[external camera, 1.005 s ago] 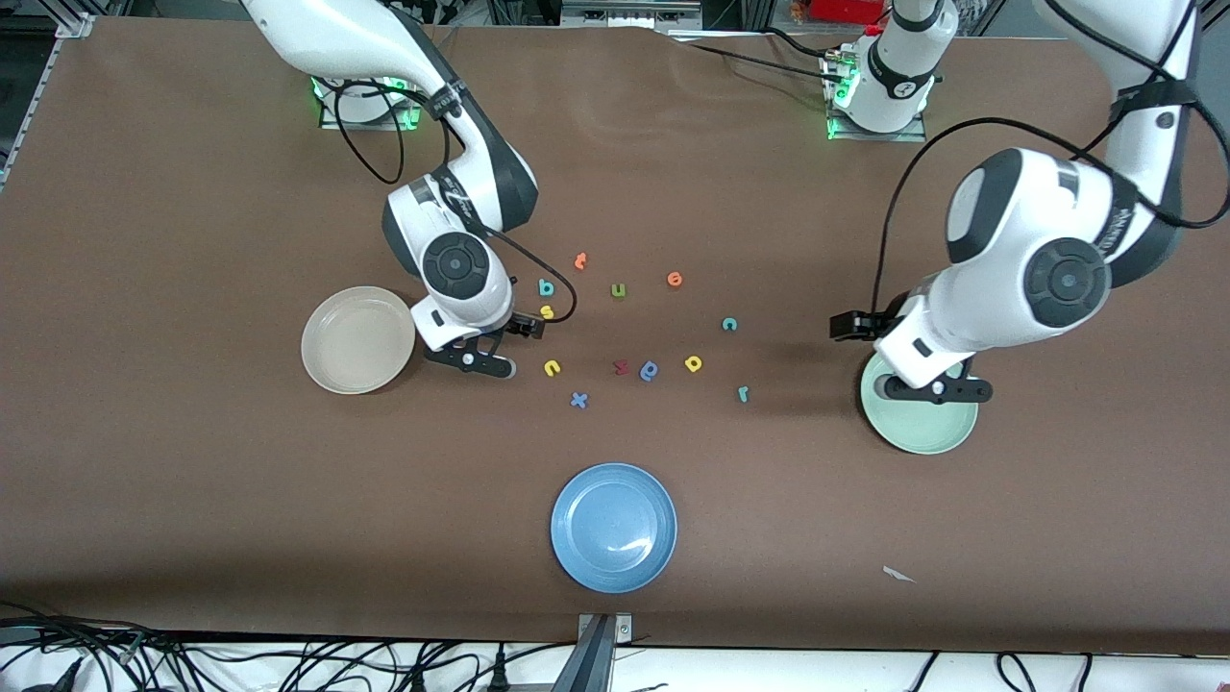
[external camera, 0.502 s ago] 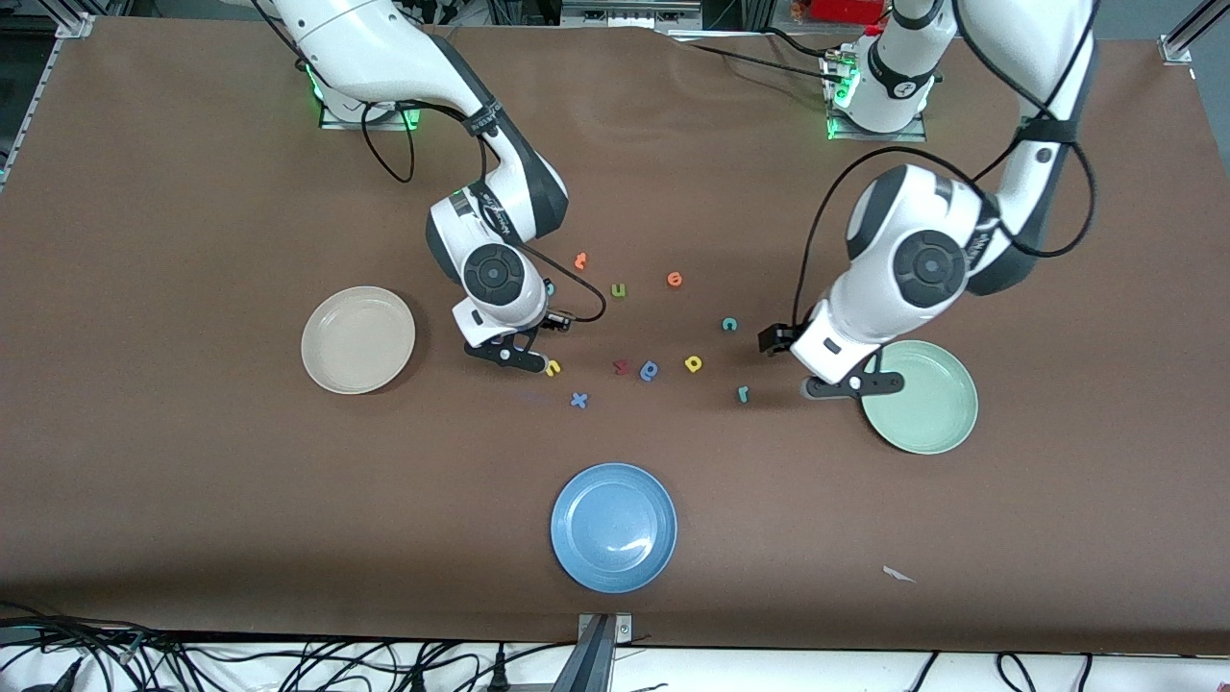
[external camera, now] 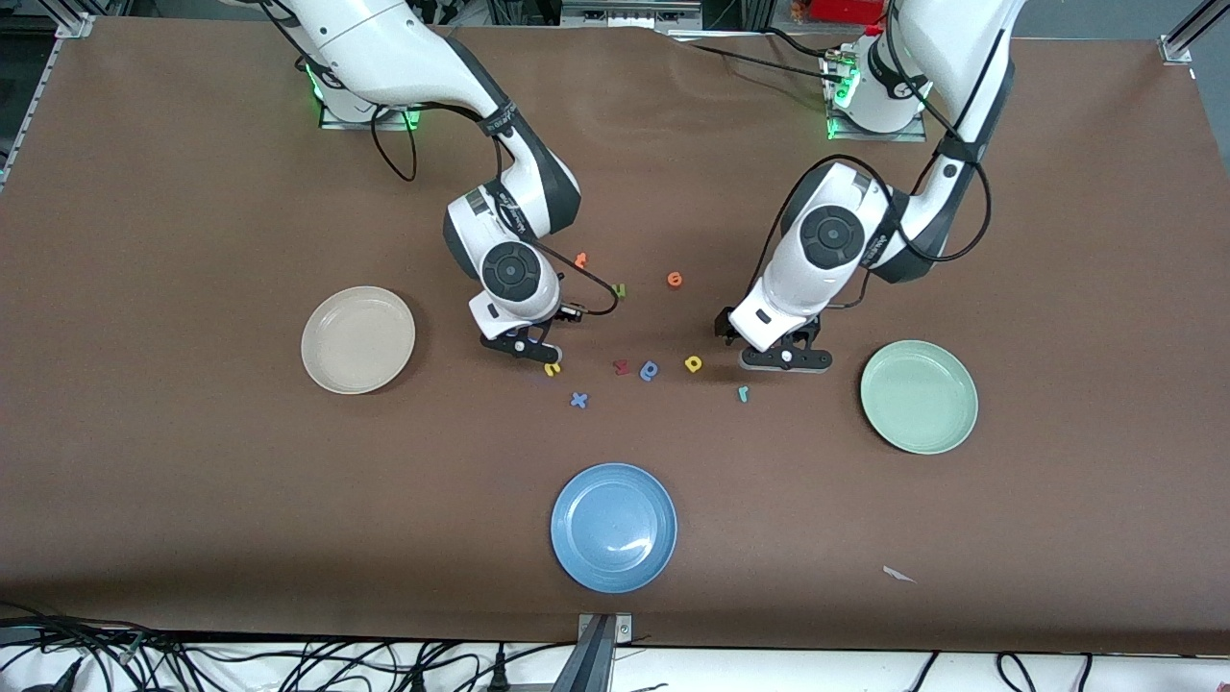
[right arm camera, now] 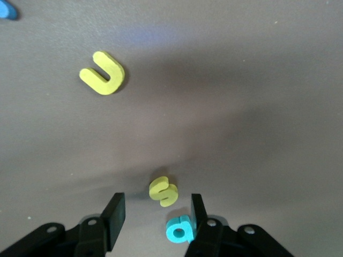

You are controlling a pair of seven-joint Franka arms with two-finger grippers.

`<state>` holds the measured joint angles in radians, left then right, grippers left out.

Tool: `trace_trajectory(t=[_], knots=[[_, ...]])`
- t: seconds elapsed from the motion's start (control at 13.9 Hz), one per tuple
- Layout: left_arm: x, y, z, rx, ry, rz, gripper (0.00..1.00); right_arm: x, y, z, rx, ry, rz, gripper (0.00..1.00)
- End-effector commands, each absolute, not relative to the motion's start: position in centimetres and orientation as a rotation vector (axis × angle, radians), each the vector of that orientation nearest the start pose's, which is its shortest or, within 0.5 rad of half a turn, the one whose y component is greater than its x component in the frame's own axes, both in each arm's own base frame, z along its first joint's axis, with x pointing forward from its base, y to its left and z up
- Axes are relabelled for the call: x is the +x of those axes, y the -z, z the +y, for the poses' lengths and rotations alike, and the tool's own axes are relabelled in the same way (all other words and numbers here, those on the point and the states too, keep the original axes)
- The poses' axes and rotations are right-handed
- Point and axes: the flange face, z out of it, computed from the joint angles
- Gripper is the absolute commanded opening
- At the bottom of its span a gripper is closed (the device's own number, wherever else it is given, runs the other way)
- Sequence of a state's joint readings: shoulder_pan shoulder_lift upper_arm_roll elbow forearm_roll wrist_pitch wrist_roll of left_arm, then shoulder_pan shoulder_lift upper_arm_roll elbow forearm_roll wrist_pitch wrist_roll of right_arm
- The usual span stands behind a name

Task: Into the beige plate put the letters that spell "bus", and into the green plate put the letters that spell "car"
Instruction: 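Pinch yellow s with the right gripper while the left gripper pinches teal c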

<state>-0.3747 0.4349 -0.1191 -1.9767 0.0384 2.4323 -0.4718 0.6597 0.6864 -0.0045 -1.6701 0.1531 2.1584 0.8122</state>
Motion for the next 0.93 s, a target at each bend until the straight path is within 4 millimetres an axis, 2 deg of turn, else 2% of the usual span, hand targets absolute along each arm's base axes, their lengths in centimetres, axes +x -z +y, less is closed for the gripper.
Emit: trace_trajectory(t=[0.0, 0.22, 0.36, 0.5, 0.57, 0.65, 0.72, 0.86], knots=[[52.9, -22.4, -29.8, -3.158, 0.104, 0.100, 1.00, 51.2, -17.5, 40.6, -3.136, -0.370, 0.423, 0.56], [52.2, -20.3, -30.4, -3.157, 0.087, 0.119, 0.98, 50.9, -16.9, 40.7, -3.140, -0.372, 0.419, 0.55], [51.8, -19.5, -30.6, -3.152, 0.064, 0.124, 0.96, 50.9, -17.1, 40.8, -3.139, -0.368, 0.414, 0.40], [51.4, -19.1, -30.9, -3.146, 0.045, 0.119, 0.91, 50.9, -17.0, 40.8, -3.141, -0.372, 0.414, 0.19], [51.2, -19.0, -31.1, -3.147, 0.038, 0.090, 0.89, 50.9, -17.3, 40.8, -3.140, -0.372, 0.413, 0.14], [50.6, -18.8, -31.9, -3.145, 0.031, 0.089, 0.87, 51.1, -17.7, 40.6, -3.141, -0.371, 0.408, 0.13], [50.3, -18.5, -32.2, -3.141, 0.016, 0.077, 0.85, 51.3, -18.1, 40.4, -3.141, -0.373, 0.404, 0.09], [50.1, -18.2, -32.3, -3.134, 0.000, 0.062, 0.83, 51.9, -19.5, 40.0, -3.143, -0.374, 0.404, 0.09]])
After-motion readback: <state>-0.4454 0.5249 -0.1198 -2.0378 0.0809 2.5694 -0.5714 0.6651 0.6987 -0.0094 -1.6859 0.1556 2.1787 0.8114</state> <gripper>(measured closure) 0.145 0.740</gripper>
